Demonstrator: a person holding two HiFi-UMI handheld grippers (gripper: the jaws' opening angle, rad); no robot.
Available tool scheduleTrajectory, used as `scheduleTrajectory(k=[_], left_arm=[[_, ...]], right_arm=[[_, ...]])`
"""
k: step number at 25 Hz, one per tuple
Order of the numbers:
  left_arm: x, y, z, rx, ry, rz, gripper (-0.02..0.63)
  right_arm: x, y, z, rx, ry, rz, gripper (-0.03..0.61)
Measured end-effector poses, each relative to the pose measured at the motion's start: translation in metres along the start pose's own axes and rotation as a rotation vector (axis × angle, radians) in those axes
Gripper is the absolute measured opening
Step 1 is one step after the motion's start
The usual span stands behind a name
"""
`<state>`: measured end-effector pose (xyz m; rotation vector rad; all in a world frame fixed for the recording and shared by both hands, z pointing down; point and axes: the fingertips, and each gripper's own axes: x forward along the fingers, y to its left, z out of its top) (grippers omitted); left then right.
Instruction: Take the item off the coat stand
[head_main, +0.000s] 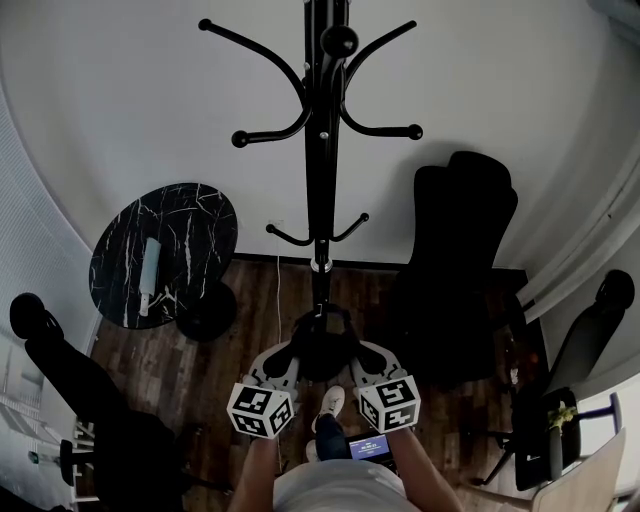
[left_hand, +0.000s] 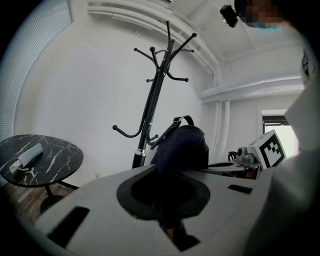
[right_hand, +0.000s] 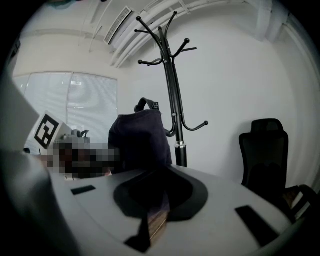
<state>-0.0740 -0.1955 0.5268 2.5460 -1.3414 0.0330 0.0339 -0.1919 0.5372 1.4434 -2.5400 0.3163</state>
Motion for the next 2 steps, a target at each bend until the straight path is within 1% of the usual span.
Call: scheduleTrajectory(k=[2], left_arm=[[0.0003, 0.0010, 0.0001, -0.005, 0.000, 0.004, 0.029]], right_arm=[[0.0002, -0.0001, 0.0003, -0.001, 0.000, 0.000, 0.025]])
